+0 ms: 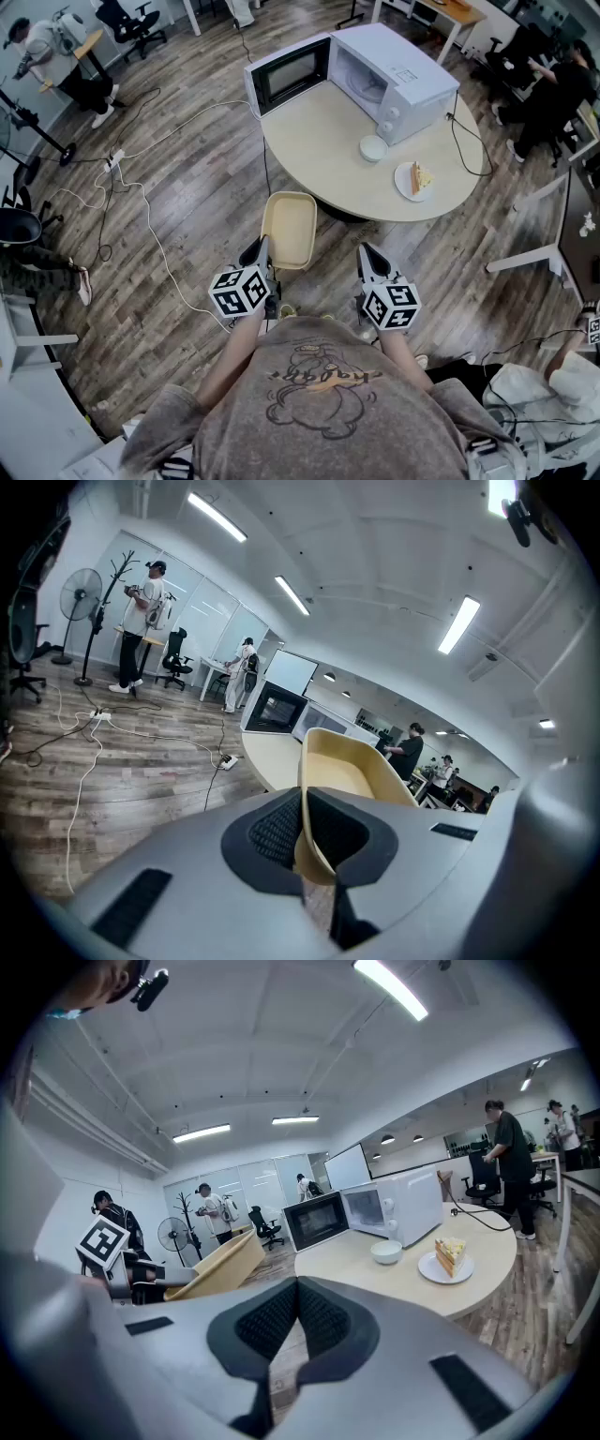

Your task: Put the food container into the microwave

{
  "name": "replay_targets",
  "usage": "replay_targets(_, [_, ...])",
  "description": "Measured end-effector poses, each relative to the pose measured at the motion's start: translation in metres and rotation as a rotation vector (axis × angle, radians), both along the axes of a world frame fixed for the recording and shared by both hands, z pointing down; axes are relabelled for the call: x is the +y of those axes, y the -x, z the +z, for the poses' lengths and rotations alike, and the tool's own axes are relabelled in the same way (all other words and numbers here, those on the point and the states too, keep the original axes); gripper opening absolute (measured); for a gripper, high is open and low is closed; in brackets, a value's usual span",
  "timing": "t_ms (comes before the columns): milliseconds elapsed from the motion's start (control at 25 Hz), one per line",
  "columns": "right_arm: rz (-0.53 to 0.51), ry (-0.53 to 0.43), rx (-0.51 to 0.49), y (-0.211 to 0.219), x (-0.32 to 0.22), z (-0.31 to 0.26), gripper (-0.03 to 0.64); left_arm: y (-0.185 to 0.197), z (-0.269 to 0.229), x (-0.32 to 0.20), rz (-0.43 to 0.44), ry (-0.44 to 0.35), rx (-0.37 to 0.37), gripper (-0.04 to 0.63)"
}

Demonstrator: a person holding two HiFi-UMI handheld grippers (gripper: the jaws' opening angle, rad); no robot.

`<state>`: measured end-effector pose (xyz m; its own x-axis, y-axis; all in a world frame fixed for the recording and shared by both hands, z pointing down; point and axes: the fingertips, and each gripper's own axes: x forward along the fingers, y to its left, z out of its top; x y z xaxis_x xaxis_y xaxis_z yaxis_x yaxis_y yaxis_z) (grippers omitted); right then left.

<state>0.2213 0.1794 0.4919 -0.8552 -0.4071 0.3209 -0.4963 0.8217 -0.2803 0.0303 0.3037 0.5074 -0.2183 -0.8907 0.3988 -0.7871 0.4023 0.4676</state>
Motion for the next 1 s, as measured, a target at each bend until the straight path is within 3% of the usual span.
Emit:
replay_targets(480, [0.015, 0.028, -0.029, 0.004, 0.003, 0.001, -0.001, 0.002, 0.006, 0.004, 0.002, 0.012, 0.016, 0.038])
replay_targets(1000, [0.043, 0.026, -0.008, 0.032, 0.017, 0.017, 0.0, 0.036, 0.024, 0.007, 0.046, 0.015, 0.036, 0.038])
